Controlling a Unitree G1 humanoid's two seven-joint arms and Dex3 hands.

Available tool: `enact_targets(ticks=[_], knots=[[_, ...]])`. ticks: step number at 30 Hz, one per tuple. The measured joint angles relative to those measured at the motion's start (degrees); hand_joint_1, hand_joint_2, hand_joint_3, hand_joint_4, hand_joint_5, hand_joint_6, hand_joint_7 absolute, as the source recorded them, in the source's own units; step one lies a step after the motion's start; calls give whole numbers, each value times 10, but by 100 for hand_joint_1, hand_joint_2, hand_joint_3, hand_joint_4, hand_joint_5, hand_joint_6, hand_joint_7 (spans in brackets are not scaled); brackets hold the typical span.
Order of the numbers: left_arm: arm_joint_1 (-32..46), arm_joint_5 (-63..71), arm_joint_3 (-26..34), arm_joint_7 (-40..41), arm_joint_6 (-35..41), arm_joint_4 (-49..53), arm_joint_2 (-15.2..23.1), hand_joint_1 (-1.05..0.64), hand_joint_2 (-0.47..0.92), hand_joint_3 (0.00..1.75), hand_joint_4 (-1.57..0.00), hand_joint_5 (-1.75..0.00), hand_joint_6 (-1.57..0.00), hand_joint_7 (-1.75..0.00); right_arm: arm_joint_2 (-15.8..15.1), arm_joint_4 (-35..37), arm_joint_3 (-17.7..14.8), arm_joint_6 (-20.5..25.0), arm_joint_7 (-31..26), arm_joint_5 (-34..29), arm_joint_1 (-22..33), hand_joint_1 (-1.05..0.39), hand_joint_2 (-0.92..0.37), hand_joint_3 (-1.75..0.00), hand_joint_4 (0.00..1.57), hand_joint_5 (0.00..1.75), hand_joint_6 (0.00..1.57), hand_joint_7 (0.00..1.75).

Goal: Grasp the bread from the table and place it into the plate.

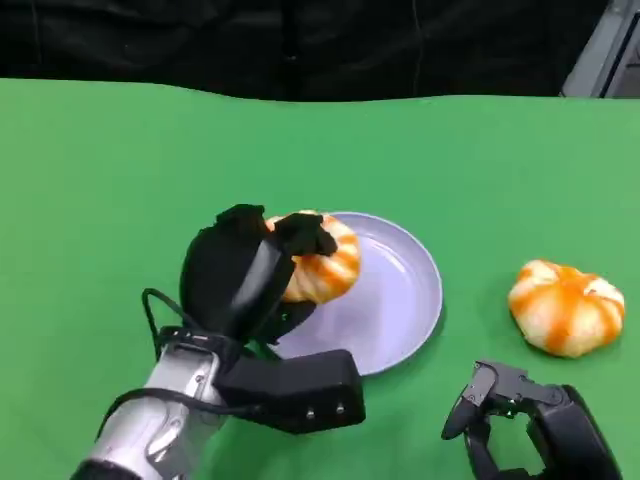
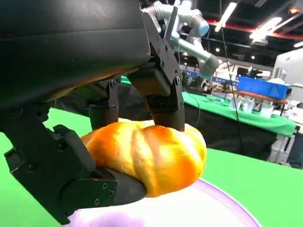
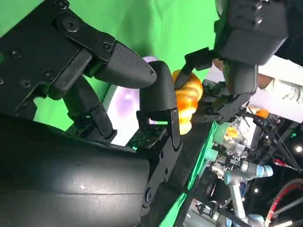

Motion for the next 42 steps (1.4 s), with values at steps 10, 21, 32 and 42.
enact_targets(ticks=[10, 21, 32, 42], knots=[[-35, -32, -16, -46, 23, 65, -43, -27, 81, 28, -54, -123, -63, -26, 0, 0, 0, 0, -1, -3, 0, -55, -33, -145, 90, 175, 82, 150], [-31, -9, -66, -163, 120, 20, -23, -81, 92, 37, 0, -15, -6, -1, 1, -10, 0, 1, -6, -7, 5, -54, -33, -148, 90, 175, 82, 151], [-29, -6, -89, -281, 158, -11, 5, -93, 92, 43, 0, 0, 0, 0, 1, -8, 0, 1, -6, -6, 5, -56, -33, -147, 90, 175, 81, 150], [14, -19, -78, -281, 158, -98, 31, -91, 92, 41, -1, 0, -1, 0, 2, -7, 1, 1, -6, -4, 4, -55, -33, -147, 91, 175, 82, 149]])
